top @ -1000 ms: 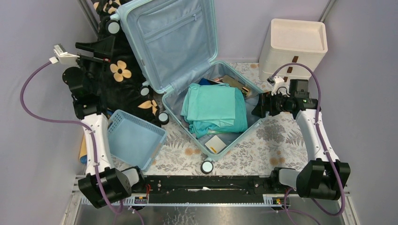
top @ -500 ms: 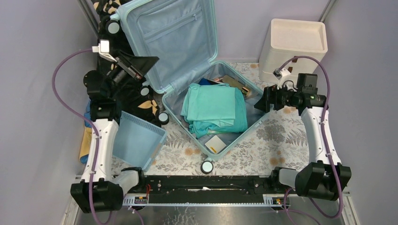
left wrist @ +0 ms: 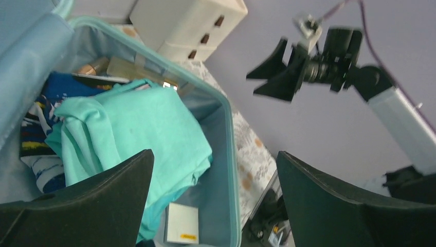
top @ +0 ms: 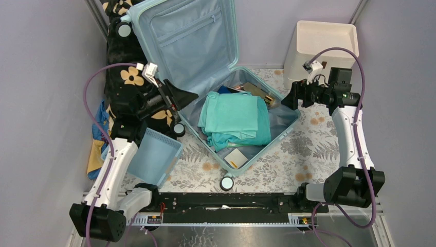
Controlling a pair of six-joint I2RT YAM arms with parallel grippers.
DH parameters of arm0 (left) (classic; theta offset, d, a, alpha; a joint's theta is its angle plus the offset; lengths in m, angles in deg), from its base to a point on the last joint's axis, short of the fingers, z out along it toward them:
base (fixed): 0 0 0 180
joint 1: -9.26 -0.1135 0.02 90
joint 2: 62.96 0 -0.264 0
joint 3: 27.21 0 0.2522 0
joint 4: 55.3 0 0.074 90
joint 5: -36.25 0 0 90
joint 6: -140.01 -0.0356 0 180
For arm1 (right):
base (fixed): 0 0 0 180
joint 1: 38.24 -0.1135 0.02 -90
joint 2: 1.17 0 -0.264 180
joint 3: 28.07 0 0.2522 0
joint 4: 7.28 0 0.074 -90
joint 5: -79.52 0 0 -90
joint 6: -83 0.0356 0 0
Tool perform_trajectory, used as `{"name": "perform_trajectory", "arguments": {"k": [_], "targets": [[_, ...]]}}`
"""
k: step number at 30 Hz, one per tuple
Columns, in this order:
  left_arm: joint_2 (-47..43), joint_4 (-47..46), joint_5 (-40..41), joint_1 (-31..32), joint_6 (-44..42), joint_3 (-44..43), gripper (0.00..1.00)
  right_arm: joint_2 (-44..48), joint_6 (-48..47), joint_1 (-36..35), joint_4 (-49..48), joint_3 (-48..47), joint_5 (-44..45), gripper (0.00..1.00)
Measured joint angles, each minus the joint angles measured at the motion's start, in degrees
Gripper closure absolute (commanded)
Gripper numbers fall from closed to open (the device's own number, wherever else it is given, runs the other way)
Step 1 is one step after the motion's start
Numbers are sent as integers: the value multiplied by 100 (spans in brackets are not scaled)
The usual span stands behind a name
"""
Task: Open, take out, and arrange the luggage
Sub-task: Open the luggage at the center of the board.
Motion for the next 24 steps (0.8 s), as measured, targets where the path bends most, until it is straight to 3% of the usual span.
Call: {"name": "perform_trajectory", "arguments": {"k": [13,24], "targets": [[-688,527,595,656,-1749,1248,3,-1021,966,1174,-1952,-435,1062,23],[-439,374,697,715,-1987,1543,3,-2645,892,1220,-2243,-1733,1897,39]]}}
